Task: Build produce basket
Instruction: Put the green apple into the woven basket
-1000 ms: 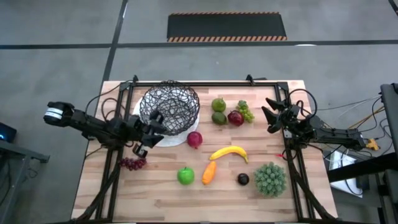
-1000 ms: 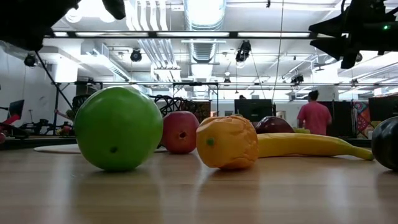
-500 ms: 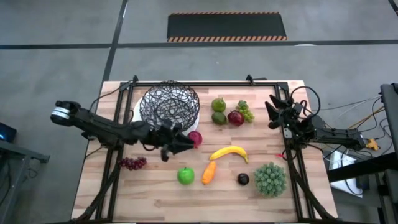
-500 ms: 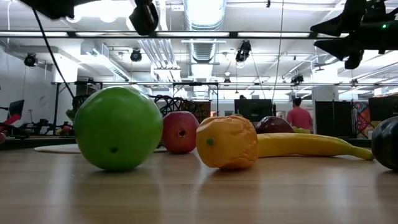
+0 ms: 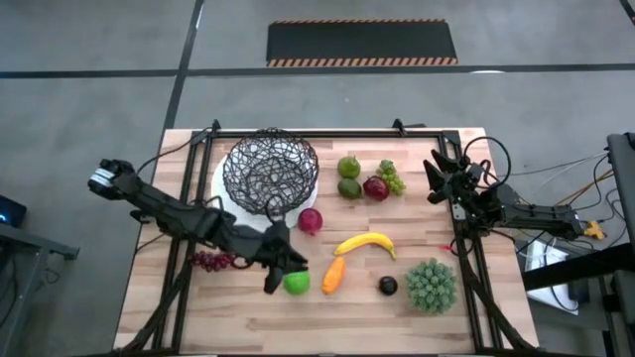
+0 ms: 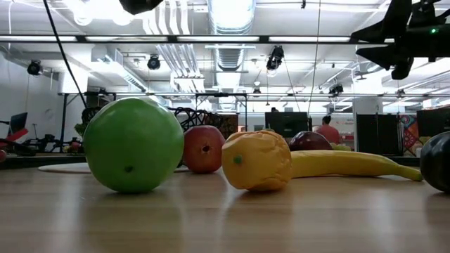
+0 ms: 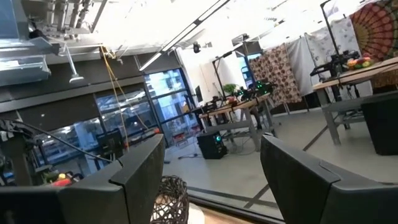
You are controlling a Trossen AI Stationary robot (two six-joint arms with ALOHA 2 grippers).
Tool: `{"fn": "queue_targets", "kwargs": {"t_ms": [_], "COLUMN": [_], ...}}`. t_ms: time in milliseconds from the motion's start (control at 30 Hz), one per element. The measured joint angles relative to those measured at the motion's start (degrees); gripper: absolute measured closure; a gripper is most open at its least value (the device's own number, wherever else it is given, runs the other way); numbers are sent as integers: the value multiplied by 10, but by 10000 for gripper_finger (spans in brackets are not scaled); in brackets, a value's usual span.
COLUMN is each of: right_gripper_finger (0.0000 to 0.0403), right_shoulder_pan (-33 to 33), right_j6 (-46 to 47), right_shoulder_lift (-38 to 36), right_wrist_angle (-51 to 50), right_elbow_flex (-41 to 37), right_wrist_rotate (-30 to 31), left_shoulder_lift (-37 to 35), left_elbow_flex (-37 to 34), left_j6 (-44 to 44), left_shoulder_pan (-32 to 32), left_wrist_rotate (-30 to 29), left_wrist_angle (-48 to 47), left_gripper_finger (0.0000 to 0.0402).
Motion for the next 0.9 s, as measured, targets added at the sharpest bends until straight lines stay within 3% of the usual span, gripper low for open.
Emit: {"fn": "queue_targets", "kwargs": {"t_ms": [200, 367, 633, 900], "right_gripper_finger": [154, 154, 154, 154], "right_shoulder_pan": [0, 0, 0, 0], "right_j6": [18, 26, 26, 34], "right_shoulder_lift": [0, 0, 0, 0], "right_wrist_angle": [-34, -51, -77, -87], "right_elbow_flex": [0, 0, 0, 0], "right_wrist_rotate": [-3, -21, -34, -35], "left_shoulder_lift": [64, 112, 114, 110], "left_elbow_flex": [9, 10, 10, 15], "left_j6": [-26, -79, -98, 4], "left_shoulder_pan": [-14, -2, 10, 14], "left_wrist_rotate": [31, 166, 187, 175], "left_wrist_angle": [4, -2, -132, -183], "left_gripper_finger": [307, 242, 149, 137]}}
